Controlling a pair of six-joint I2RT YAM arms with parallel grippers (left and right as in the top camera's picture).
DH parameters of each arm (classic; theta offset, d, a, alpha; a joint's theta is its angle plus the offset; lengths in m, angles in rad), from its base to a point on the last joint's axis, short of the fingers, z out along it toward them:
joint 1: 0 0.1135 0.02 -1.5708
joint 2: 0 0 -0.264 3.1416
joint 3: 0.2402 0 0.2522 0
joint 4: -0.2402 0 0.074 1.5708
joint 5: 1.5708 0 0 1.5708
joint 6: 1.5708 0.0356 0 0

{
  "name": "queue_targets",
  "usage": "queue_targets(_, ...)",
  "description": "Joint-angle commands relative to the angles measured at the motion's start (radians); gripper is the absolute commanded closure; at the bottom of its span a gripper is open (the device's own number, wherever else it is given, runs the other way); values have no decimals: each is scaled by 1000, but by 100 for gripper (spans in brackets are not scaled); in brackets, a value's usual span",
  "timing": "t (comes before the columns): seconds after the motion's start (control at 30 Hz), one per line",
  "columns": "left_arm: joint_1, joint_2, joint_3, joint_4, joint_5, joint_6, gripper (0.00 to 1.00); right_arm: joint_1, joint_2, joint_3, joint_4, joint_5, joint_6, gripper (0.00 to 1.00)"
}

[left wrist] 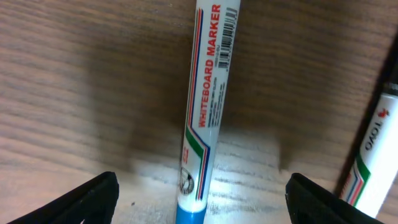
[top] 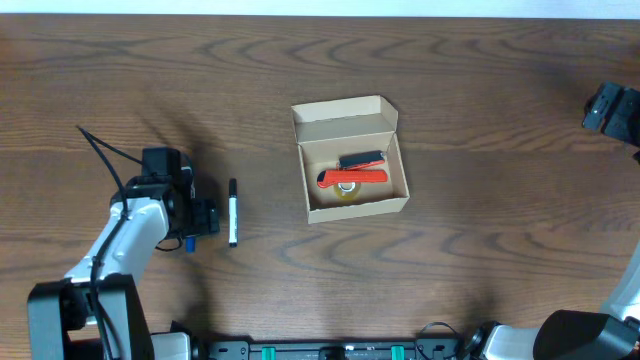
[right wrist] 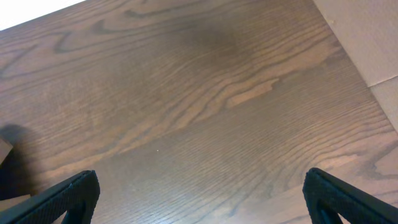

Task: Pack container
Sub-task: 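Lower the left gripper over the blue marker and close on it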

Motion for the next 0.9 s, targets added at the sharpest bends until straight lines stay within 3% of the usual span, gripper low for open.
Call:
queue_targets(0.0, 5, 8, -2, 7, 11, -11, 17, -6, 4, 8, -1, -8, -14, 1)
queue_targets(0.2, 5, 15, -2, 24, -6, -19, 25, -6, 4, 8, -6, -8, -14, 1)
queue_targets(0.77, 5, 104, -2, 38, -6, -19, 25, -6, 4, 8, -11, -8, -17, 1)
queue_targets(0.87, 5, 109, -2, 33, 12, -19, 34, -6, 4, 8, -11, -8, -21, 1)
